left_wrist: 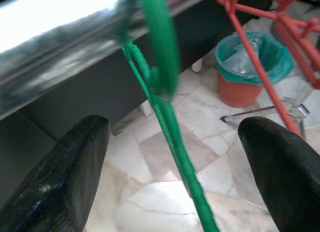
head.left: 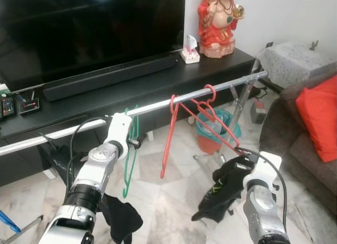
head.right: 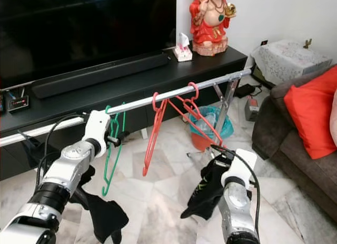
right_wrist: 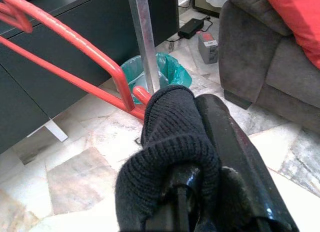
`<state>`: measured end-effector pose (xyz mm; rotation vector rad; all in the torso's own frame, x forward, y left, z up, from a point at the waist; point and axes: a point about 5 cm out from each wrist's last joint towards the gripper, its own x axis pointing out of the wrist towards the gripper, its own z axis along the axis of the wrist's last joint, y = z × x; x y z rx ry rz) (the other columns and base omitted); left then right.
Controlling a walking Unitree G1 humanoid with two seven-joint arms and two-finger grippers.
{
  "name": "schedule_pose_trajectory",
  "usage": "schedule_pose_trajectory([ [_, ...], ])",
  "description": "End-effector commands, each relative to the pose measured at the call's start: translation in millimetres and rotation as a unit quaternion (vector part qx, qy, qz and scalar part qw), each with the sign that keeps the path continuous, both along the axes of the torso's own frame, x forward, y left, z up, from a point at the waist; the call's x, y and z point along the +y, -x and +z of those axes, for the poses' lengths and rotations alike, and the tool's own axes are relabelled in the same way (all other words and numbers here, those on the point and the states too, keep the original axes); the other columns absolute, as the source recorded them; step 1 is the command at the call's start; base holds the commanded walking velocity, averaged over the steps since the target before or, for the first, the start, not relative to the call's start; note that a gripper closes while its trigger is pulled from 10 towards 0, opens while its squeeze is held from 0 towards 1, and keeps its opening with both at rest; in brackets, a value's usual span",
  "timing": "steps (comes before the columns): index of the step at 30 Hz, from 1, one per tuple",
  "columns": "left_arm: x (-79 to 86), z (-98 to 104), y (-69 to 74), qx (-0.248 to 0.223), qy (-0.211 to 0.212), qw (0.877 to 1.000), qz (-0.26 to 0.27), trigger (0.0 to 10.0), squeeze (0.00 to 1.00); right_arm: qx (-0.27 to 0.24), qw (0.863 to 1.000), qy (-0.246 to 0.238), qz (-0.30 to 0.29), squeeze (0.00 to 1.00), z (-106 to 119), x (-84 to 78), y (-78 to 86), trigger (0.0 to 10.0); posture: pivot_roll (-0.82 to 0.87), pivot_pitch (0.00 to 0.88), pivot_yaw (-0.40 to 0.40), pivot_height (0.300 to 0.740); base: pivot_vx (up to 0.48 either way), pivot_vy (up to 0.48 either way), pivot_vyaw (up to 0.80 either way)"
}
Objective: Hang hanger
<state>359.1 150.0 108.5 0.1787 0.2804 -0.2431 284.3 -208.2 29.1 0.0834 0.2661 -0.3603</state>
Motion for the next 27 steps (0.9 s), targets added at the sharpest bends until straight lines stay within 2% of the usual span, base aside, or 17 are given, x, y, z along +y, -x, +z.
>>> schedule_pose_trajectory([
  [1, -0.8, 2.1, -3.1, -0.005, -0.009, 1.0, 0.005, 10.0, 0.0, -0.019, 1.0, 0.002, 0.01, 0.0, 9.4, 3.6, -7.5, 10.0, -0.21, 0.0, 0.016, 0.74, 0.0, 0.0, 0.0],
  [8, -7.5, 2.1, -7.5, -0.005, 0.001, 1.0, 0.006, 10.0, 0.0, -0.02, 1.0, 0.003, 0.011, 0.0, 10.4, 2.7, -8.4, 10.0, -0.21, 0.0, 0.014, 0.74, 0.0, 0.0, 0.0],
  [9, -8.6, 1.4, -8.3, -0.004, 0.004, 1.0, 0.009, 5.0, 0.0, -0.02, 1.0, 0.003, 0.012, 0.0, 10.7, 2.9, -8.8, 10.0, -0.21, 0.0, 0.012, 0.74, 0.0, 0.0, 0.0],
  [10, -8.8, 1.3, -8.8, -0.004, 0.004, 1.0, 0.01, 0.7, 0.0, -0.021, 1.0, 0.003, 0.012, 0.0, 10.8, 2.9, -9.0, 10.0, -0.21, 0.0, 0.012, 0.74, 0.0, 0.0, 0.0],
  [11, -9.2, 1.2, -9.2, -0.004, 0.003, 1.0, 0.011, 0.0, 0.0, -0.021, 1.0, 0.003, 0.012, 0.0, 11.0, 2.7, -9.1, 10.0, -0.21, 0.0, 0.01, 0.74, 0.0, 0.0, 0.0],
  [27, -7.3, -3.2, -12.3, 0.008, -0.013, 0.999, 0.031, 0.0, 0.0, -0.019, 1.0, 0.001, 0.014, 0.0, 11.0, 3.6, -9.9, 10.0, -0.21, 0.0, 0.007, 0.74, 0.0, 0.0, 0.0],
])
